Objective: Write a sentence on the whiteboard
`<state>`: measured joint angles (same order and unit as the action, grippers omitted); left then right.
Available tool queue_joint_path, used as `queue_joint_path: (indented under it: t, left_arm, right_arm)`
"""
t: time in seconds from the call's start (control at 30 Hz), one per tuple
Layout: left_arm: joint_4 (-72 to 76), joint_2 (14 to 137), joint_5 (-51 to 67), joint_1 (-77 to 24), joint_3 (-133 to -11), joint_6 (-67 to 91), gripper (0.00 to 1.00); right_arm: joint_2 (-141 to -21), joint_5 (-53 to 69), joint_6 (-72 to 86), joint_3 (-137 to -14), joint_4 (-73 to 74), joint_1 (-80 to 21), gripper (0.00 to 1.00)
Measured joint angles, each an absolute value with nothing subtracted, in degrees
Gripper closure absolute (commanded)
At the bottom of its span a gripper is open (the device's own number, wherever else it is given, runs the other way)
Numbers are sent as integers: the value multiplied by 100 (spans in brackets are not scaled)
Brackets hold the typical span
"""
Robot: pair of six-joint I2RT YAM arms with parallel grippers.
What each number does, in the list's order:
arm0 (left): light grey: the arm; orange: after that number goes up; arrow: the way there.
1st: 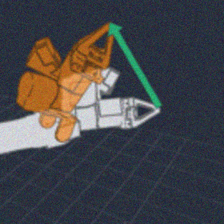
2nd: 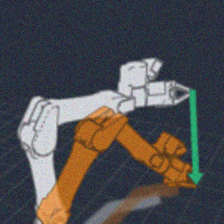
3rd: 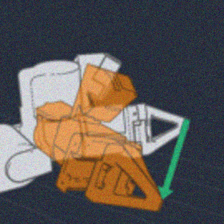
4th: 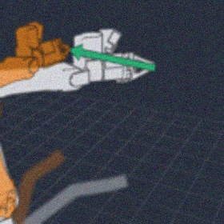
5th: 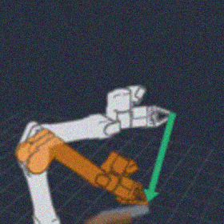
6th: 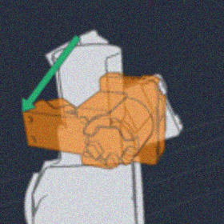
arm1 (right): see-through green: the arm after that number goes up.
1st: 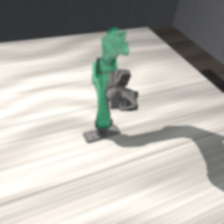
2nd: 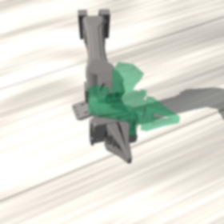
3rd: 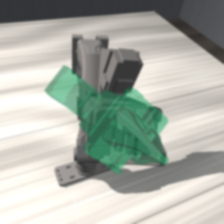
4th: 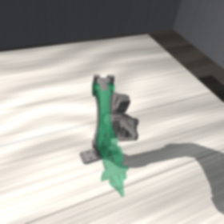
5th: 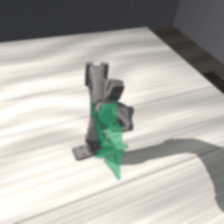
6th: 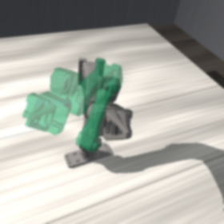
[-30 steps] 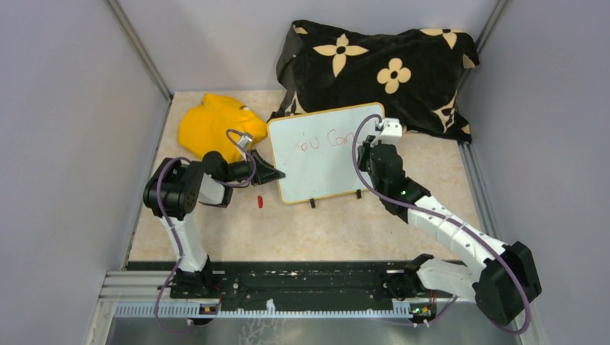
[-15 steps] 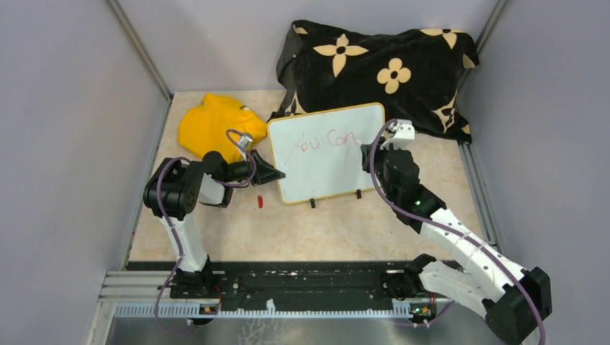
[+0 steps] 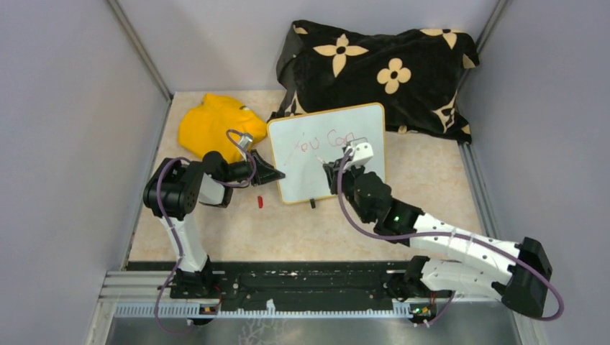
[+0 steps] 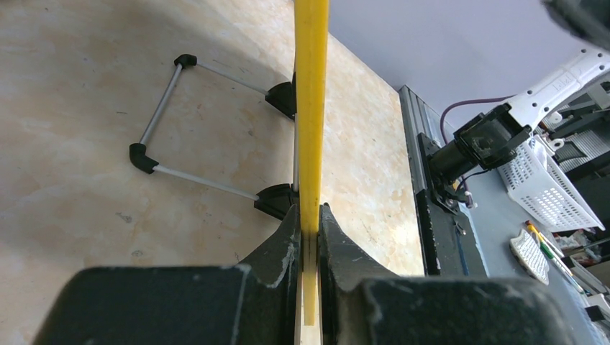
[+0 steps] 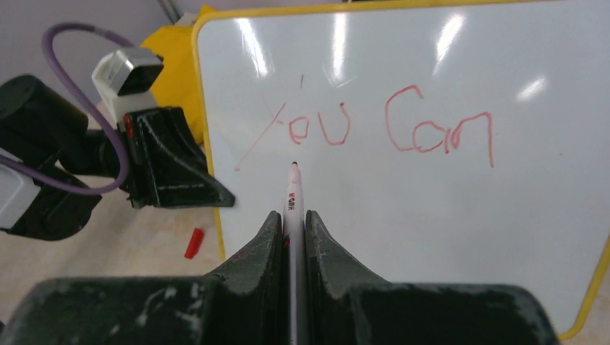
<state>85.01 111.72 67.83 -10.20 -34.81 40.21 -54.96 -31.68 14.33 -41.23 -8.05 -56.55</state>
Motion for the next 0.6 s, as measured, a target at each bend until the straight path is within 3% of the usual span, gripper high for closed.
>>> queue_joint_path:
  t: [0.23,0.6]
  left_arm:
    - [8447,11163,6801,-1020,-3481,3972,100]
    - [8399,11163,6801,-1020,-3481,3909,100]
  right_arm:
    - [-6241,-3428,1393,-3795,-1116,-6331,100]
    - [-6864,-3636,1514,-3717,-1476,-6399,100]
